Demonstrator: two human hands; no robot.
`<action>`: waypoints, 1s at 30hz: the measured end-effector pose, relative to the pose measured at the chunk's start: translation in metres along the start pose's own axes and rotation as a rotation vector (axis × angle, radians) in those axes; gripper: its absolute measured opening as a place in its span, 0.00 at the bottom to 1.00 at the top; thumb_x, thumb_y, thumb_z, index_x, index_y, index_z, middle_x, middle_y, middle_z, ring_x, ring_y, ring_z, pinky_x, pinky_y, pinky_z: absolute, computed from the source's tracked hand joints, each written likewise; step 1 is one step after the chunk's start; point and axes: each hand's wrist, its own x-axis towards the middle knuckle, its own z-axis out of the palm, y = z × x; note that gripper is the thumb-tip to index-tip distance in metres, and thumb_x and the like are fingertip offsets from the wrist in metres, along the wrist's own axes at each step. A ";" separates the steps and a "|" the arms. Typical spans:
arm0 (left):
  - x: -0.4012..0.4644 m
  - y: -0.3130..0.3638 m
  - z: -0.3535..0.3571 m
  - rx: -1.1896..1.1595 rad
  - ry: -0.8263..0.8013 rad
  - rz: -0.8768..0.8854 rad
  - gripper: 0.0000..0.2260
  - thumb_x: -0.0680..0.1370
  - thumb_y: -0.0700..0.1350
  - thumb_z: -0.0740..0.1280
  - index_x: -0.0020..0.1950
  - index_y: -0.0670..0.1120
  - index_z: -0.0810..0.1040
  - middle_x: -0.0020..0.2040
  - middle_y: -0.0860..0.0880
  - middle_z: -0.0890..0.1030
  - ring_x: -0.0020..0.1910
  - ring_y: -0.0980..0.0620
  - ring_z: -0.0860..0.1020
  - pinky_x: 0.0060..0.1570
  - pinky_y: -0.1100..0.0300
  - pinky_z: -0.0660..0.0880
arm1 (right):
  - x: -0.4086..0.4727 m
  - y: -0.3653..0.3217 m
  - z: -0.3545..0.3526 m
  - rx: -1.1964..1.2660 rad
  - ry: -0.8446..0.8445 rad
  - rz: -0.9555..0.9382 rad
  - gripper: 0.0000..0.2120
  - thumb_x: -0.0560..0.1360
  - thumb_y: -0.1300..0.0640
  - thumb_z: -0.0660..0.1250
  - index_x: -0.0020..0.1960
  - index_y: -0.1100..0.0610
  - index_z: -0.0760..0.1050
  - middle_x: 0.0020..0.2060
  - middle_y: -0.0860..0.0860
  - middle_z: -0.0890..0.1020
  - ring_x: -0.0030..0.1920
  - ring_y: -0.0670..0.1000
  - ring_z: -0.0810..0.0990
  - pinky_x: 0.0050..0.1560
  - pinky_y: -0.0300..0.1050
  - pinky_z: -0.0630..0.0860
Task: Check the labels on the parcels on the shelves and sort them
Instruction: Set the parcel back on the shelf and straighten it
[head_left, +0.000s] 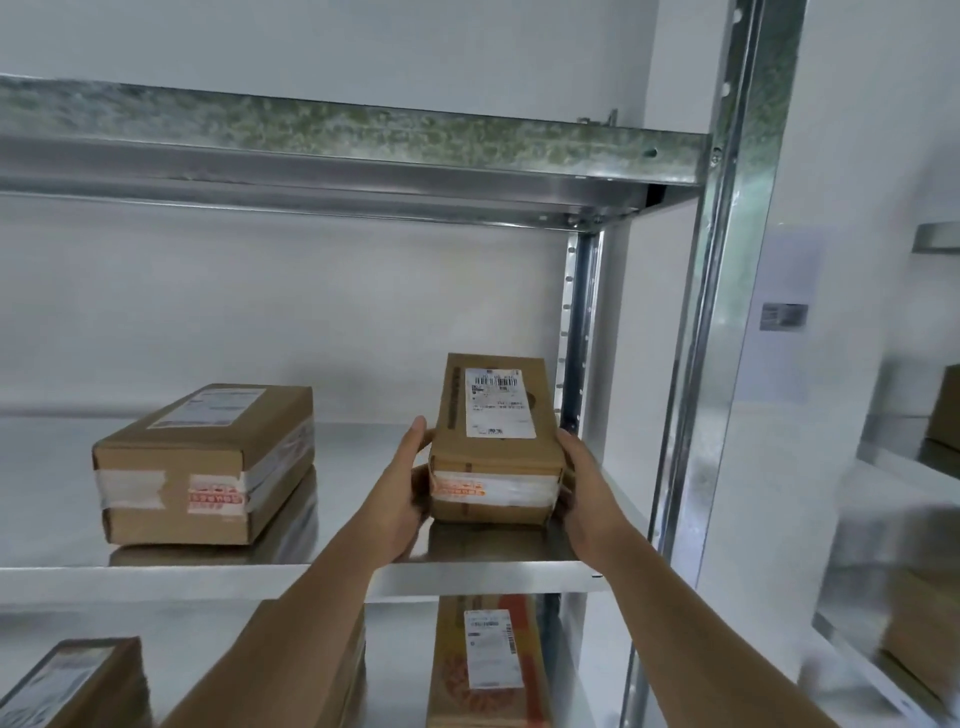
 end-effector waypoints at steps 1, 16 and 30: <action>-0.001 0.000 -0.001 0.003 -0.023 0.006 0.22 0.81 0.64 0.58 0.69 0.55 0.76 0.61 0.43 0.84 0.62 0.41 0.82 0.68 0.43 0.74 | 0.000 0.000 -0.002 -0.003 -0.004 -0.005 0.19 0.80 0.40 0.63 0.66 0.49 0.76 0.54 0.52 0.86 0.56 0.55 0.85 0.60 0.53 0.80; -0.003 -0.005 -0.016 -0.076 -0.084 -0.014 0.22 0.77 0.39 0.64 0.70 0.55 0.73 0.61 0.43 0.83 0.61 0.42 0.80 0.64 0.44 0.72 | -0.003 0.002 -0.009 0.029 -0.129 -0.034 0.18 0.82 0.57 0.59 0.70 0.47 0.72 0.59 0.55 0.85 0.61 0.58 0.82 0.49 0.50 0.83; -0.005 -0.002 -0.013 -0.063 -0.080 -0.034 0.23 0.79 0.35 0.60 0.71 0.54 0.71 0.63 0.43 0.82 0.66 0.40 0.78 0.71 0.40 0.68 | 0.000 0.004 -0.009 -0.009 -0.121 -0.017 0.21 0.81 0.60 0.59 0.71 0.46 0.71 0.62 0.56 0.83 0.63 0.60 0.81 0.55 0.56 0.82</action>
